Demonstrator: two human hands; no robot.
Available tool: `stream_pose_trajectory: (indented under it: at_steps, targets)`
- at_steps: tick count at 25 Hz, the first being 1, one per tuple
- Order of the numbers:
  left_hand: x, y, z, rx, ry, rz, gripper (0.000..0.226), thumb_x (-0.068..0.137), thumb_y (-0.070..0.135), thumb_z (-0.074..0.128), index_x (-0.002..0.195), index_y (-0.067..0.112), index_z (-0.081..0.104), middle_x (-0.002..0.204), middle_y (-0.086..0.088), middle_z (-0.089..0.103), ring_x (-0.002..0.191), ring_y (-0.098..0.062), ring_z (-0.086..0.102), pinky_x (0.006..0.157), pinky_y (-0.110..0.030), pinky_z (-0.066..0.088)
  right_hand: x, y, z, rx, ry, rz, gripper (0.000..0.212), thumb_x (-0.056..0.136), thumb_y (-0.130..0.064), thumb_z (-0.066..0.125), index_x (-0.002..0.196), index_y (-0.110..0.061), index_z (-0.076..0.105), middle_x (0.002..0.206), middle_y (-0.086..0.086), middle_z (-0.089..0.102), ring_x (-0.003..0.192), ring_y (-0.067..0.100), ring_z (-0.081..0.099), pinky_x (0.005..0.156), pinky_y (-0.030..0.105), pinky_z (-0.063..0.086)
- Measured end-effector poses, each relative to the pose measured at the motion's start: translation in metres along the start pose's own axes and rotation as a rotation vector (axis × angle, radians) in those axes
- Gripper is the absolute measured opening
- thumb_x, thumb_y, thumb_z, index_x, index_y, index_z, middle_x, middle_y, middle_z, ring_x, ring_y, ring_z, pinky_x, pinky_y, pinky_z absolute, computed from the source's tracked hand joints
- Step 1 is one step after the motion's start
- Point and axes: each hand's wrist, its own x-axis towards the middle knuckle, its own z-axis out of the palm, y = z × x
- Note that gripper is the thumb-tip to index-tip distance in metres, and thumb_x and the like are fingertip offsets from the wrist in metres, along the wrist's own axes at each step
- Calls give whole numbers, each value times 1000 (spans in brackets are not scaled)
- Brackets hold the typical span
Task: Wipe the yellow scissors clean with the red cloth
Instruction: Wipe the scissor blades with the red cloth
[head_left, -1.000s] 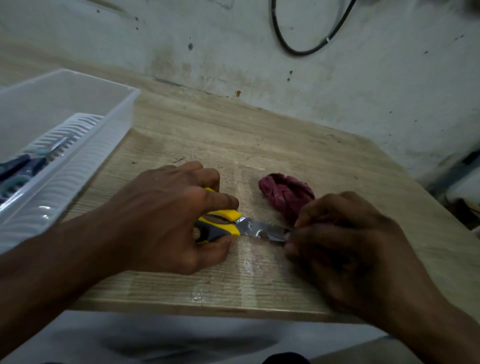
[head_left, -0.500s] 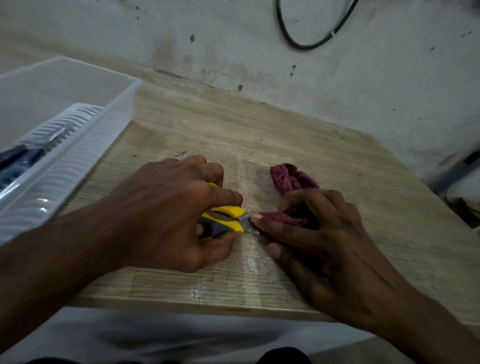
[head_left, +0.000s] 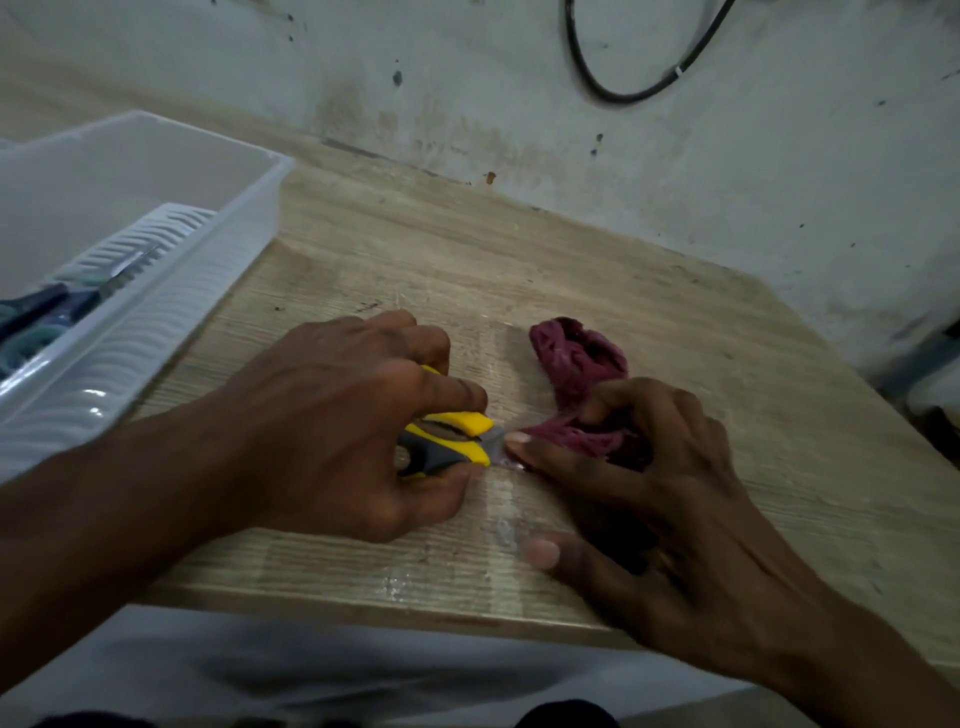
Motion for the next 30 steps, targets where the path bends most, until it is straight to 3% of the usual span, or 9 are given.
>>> stream_pose_trajectory:
  at_steps: [5, 10, 13, 19, 25, 28, 30]
  targets:
    - [-1, -1, -1, -10, 2, -8, 49, 77, 68, 55, 117, 43, 69, 96, 11, 61, 91, -21, 62, 72, -41, 55, 5, -3, 4, 22, -31, -3, 70, 84, -90, 40, 146, -57, 48, 136, 0, 38, 133, 21, 37, 103, 44, 36]
    - [-1, -2, 2, 10, 3, 6, 49, 78, 68, 55, 118, 43, 69, 96, 11, 60, 92, -21, 62, 74, -38, 54, -9, 3, -2, 5, -7, -1, 68, 86, -89, 40, 147, -60, 44, 133, 0, 40, 129, 18, 37, 99, 48, 42]
    - [-2, -3, 0, 3, 12, -12, 50, 77, 68, 55, 118, 44, 69, 96, 12, 61, 90, -20, 61, 71, -36, 53, 3, -2, 3, 29, -75, 14, 75, 80, -95, 33, 148, -64, 37, 134, -2, 34, 134, 21, 32, 105, 48, 36]
    - [-1, 0, 1, -22, 1, -16, 47, 76, 68, 56, 116, 46, 68, 97, 13, 61, 93, -19, 62, 72, -38, 54, -7, -6, 3, 20, -70, 32, 63, 88, -90, 26, 146, -67, 36, 138, 1, 35, 137, 23, 29, 108, 56, 37]
    - [-2, -2, -1, -6, 22, -39, 47, 77, 70, 55, 116, 47, 67, 97, 13, 60, 91, -17, 62, 70, -38, 55, 6, -8, 8, 1, -157, 8, 71, 82, -95, 11, 148, -72, 19, 161, 5, 18, 150, 34, 15, 116, 58, 26]
    - [-4, -1, 0, -14, 2, -26, 48, 77, 67, 59, 119, 45, 68, 98, 13, 60, 91, -18, 62, 70, -40, 55, -1, 4, 0, 145, 54, 15, 55, 94, -78, 41, 146, -60, 45, 147, -8, 41, 137, 23, 35, 110, 49, 38]
    - [-3, -1, 0, -1, 14, -26, 48, 77, 66, 61, 119, 44, 68, 98, 13, 60, 91, -19, 62, 69, -39, 55, 3, 16, -11, 115, 179, 3, 43, 93, -59, 65, 132, -43, 68, 126, -16, 60, 120, 15, 50, 96, 45, 49]
